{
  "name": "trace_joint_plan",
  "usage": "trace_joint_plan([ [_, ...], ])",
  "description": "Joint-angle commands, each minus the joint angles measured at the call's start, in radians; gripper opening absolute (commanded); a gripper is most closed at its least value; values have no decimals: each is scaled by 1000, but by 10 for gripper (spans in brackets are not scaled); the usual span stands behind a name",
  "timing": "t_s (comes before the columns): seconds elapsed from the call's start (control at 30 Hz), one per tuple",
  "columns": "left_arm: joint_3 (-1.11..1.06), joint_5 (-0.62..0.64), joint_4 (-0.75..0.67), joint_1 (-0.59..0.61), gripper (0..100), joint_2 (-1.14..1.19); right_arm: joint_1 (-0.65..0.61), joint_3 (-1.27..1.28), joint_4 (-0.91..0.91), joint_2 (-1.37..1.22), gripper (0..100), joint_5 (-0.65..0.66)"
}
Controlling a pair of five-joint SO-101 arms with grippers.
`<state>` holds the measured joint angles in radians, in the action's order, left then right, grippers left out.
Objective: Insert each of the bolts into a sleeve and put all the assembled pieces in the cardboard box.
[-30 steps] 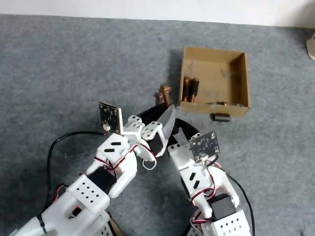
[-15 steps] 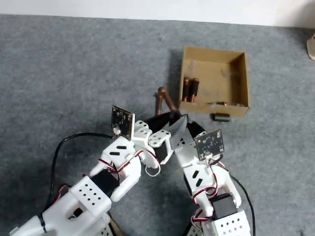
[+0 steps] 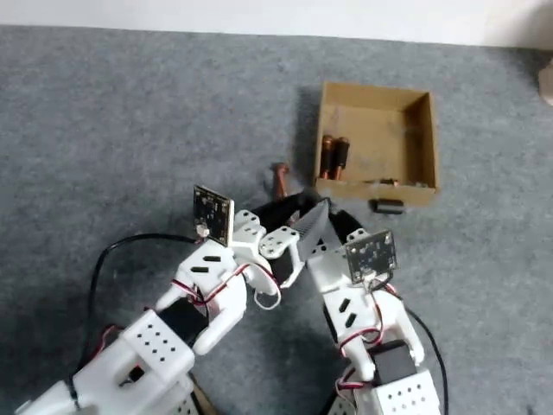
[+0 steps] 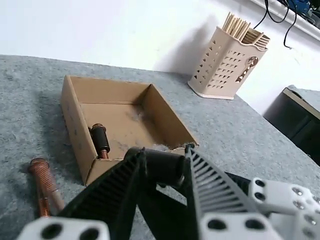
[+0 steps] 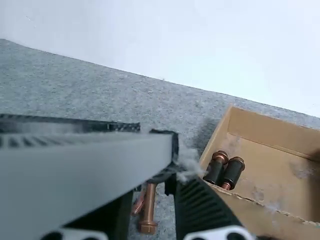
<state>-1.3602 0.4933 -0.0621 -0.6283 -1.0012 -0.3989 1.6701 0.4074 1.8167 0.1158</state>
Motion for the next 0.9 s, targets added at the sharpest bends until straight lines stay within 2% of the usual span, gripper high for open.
trace_joint_plan([
  [0.0, 18, -3, 3, -16, 123, 5, 10, 119, -28, 19, 5, -2],
  [0.13, 25, -5, 3, 24, 123, 5, 10, 119, 48, 19, 5, -2],
  [0.4, 96, 2, 9, 286, 120, 7, 10, 119, 179, 19, 5, -2],
  [0.6, 16, 0, 94, 314, 120, 1, 10, 119, 260, 19, 5, 23],
  [0.73, -67, 2, 75, 364, 120, -1, 8, 114, 311, 19, 5, 114],
  [0.87, -84, -5, 57, 390, 120, 5, 8, 111, 381, 13, 41, 124],
])
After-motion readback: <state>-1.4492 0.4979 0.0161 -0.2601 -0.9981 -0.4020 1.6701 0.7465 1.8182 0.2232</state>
